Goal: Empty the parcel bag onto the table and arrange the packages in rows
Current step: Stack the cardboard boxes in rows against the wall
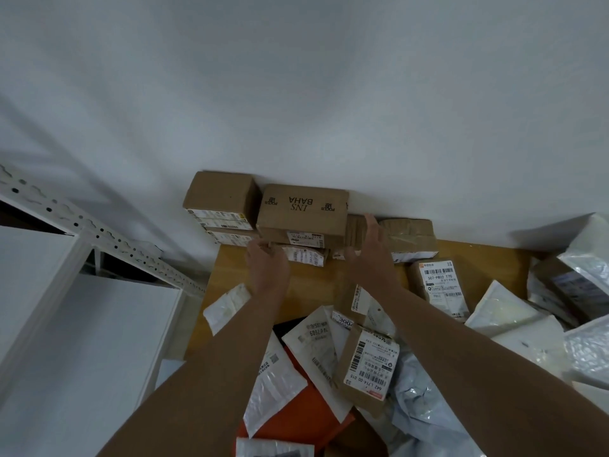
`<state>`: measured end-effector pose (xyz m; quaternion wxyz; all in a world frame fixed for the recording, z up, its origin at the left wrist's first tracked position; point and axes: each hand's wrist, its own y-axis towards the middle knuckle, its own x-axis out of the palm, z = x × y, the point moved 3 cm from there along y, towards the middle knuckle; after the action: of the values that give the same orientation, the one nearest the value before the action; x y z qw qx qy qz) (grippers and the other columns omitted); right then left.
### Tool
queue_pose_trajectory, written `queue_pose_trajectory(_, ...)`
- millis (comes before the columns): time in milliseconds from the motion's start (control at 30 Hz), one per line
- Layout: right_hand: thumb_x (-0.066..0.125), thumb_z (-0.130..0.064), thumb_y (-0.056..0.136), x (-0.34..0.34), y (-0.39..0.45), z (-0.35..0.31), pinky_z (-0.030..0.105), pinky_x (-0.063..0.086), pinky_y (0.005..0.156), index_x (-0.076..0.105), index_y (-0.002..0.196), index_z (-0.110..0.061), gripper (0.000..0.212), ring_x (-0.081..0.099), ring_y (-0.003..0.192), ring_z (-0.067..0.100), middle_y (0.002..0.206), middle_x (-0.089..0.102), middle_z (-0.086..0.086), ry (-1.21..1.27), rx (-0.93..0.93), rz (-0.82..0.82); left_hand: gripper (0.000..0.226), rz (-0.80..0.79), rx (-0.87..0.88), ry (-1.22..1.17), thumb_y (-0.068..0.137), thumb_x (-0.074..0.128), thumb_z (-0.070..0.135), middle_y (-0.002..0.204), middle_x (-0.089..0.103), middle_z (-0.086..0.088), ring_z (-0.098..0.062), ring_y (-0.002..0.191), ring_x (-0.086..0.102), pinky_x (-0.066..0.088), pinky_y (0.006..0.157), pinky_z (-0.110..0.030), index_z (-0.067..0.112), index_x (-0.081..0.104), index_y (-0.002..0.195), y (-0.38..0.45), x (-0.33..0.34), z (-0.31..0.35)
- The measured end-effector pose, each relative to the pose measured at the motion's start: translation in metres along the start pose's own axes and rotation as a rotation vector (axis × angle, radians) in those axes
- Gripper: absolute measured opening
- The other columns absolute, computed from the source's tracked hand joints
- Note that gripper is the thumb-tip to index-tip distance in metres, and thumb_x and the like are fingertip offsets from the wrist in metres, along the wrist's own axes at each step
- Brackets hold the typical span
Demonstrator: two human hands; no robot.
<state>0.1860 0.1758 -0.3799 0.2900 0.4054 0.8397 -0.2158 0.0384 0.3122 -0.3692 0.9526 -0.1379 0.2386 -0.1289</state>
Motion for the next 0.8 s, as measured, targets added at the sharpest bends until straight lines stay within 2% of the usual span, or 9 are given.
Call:
queue_pose_trajectory(100, 0.055, -0.027, 0.086, -0.022, -0.010, 0.031, 0.044, 0.042, 0.093, 0.046, 0.134, -0.007, 0.053, 0.048, 0.118, 0.035, 0.131, 0.051, 0.018, -0.258, 0.051, 0.158, 0.015, -0.174, 0.031, 0.100, 0.095, 0.049, 0.017, 0.104, 0.060, -0.001, -0.011, 0.079, 0.053, 0.041, 0.061, -0.025, 0.018, 0.052, 0.109, -0.016, 0.017, -0.002)
queue_pose_trajectory(167, 0.049, -0.036, 0.084, -0.044, -0.018, 0.066, 0.048, 0.044, 0.093, 0.053, 0.122, -0.005, 0.049, 0.050, 0.115, 0.040, 0.124, 0.056, 0.021, -0.417, 0.188, 0.262, 0.013, -0.317, 0.018, 0.173, 0.098, 0.046, 0.021, 0.099, 0.063, -0.005, -0.014, 0.074, 0.053, 0.042, 0.061, -0.028, 0.017, 0.054, 0.108, -0.032, 0.036, -0.004)
queue_pose_trajectory(267, 0.055, -0.052, 0.088, -0.070, -0.029, 0.126, 0.049, 0.037, 0.103, 0.041, 0.135, -0.009, 0.065, 0.042, 0.125, 0.041, 0.137, 0.045, 0.021, -0.471, 0.435, 0.119, 0.024, -0.539, 0.018, 0.383, 0.098, 0.044, 0.028, 0.108, 0.061, -0.005, -0.020, 0.089, 0.057, 0.045, 0.074, -0.030, 0.019, 0.053, 0.118, -0.055, 0.067, -0.012)
queue_pose_trajectory(367, 0.066, -0.067, 0.076, -0.087, -0.034, 0.168, 0.051, 0.043, 0.101, 0.024, 0.141, -0.015, 0.094, 0.045, 0.126, 0.038, 0.137, 0.044, 0.016, -0.378, 0.561, -0.097, 0.045, -0.736, 0.037, 0.572, 0.087, 0.053, 0.044, 0.121, 0.056, -0.002, -0.026, 0.110, 0.055, 0.047, 0.094, -0.037, 0.023, 0.053, 0.127, -0.080, 0.092, -0.025)
queue_pose_trajectory(500, 0.076, -0.057, 0.071, -0.094, -0.032, 0.182, 0.051, 0.048, 0.097, 0.010, 0.146, -0.019, 0.106, 0.050, 0.123, 0.036, 0.135, 0.047, 0.013, -0.214, 0.549, -0.130, 0.081, -0.744, 0.095, 0.810, 0.083, 0.066, 0.050, 0.144, 0.033, -0.010, -0.035, 0.129, 0.038, 0.036, 0.102, -0.039, 0.026, 0.026, 0.149, -0.096, 0.108, -0.040)
queue_pose_trajectory(567, 0.077, -0.053, 0.069, -0.103, -0.035, 0.179, 0.052, 0.052, 0.092, 0.016, 0.141, -0.021, 0.100, 0.053, 0.118, 0.035, 0.129, 0.048, 0.012, -0.158, 0.524, -0.012, 0.093, -0.709, 0.127, 0.892, 0.080, 0.070, 0.048, 0.146, 0.027, -0.012, -0.036, 0.130, 0.034, 0.036, 0.099, -0.039, 0.022, 0.016, 0.151, -0.101, 0.111, -0.040)
queue_pose_trajectory(633, 0.070, -0.062, 0.059, -0.116, -0.042, 0.170, 0.051, 0.054, 0.084, 0.026, 0.128, -0.022, 0.092, 0.055, 0.109, 0.034, 0.117, 0.049, 0.009, -0.135, 0.496, 0.143, 0.092, -0.663, 0.164, 0.933, 0.079, 0.072, 0.045, 0.143, 0.030, -0.015, -0.036, 0.127, 0.037, 0.039, 0.096, -0.041, 0.018, 0.018, 0.148, -0.105, 0.113, -0.038)
queue_pose_trajectory(700, 0.061, -0.070, 0.055, -0.124, -0.050, 0.160, 0.052, 0.055, 0.082, 0.027, 0.130, -0.021, 0.096, 0.055, 0.107, 0.034, 0.115, 0.049, 0.009, -0.112, 0.469, 0.226, 0.085, -0.620, 0.182, 0.958, 0.081, 0.070, 0.042, 0.140, 0.033, -0.016, -0.035, 0.124, 0.041, 0.041, 0.094, -0.041, 0.012, 0.022, 0.144, -0.106, 0.113, -0.036)
queue_pose_trajectory(800, 0.067, -0.058, 0.069, -0.136, -0.056, 0.145, 0.051, 0.053, 0.084, 0.025, 0.140, -0.016, 0.093, 0.052, 0.110, 0.032, 0.119, 0.049, 0.010, -0.141, 0.324, 0.353, 0.081, -0.559, 0.181, 0.946, 0.084, 0.064, 0.048, 0.140, 0.034, -0.016, -0.035, 0.125, 0.041, 0.041, 0.094, -0.043, 0.008, 0.023, 0.142, -0.107, 0.112, -0.031)
